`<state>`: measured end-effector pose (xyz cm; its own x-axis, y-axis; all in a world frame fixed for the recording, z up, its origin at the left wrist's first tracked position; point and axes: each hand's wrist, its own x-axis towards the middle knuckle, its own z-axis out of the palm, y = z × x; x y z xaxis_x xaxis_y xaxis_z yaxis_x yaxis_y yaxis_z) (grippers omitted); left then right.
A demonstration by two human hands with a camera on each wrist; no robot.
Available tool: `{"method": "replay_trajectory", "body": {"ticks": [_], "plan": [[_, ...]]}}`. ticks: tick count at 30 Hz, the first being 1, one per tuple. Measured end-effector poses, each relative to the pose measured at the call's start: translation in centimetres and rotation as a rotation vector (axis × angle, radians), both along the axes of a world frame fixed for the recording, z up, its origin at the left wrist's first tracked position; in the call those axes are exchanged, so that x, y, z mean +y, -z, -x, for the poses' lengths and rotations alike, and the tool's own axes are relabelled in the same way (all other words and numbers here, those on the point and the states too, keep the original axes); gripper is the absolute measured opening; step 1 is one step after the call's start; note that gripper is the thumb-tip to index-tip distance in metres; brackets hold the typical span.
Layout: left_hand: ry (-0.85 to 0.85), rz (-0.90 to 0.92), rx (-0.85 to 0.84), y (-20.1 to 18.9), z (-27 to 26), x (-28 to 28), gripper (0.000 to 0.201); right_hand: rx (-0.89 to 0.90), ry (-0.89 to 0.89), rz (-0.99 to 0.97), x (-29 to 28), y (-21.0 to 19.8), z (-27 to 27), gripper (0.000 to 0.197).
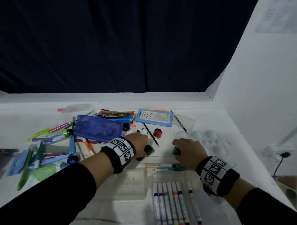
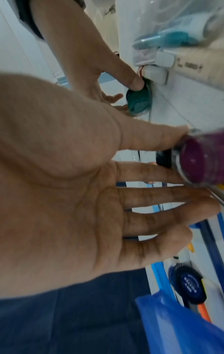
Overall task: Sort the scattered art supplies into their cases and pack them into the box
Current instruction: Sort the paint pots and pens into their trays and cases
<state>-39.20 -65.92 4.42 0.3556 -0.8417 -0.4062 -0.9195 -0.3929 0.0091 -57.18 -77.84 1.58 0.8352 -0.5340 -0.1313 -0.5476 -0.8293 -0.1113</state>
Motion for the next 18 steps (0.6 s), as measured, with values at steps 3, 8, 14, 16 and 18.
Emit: {"method": "replay_trajectory", "body": {"ticks": [3,8,14,16,18], "plan": [[-0.007,0.014,0.002,-0.3,-0.7,0.0,0.034,-0.247,0.048,-0.124,1.0,-1.1,0.0,0.042],[-0.004,0.132,0.134,-2.7,-3.0,2.5,0.033,-0.578,0.043,-0.410,4.6,-3.4,-0.2,0.035],[0.011,0.447,0.450,-5.0,-3.9,10.4,0.027,-0.537,-0.159,-0.523,9.6,-3.5,-0.7,0.033],[-0.022,0.511,0.564,-4.4,-3.2,13.2,0.025,-0.486,-0.241,-0.462,10.9,-2.5,-0.9,0.035],[-0.074,0.562,0.612,-3.0,-1.9,15.3,0.024,-0.420,-0.274,-0.398,11.9,-1.6,-1.2,0.038]]}}
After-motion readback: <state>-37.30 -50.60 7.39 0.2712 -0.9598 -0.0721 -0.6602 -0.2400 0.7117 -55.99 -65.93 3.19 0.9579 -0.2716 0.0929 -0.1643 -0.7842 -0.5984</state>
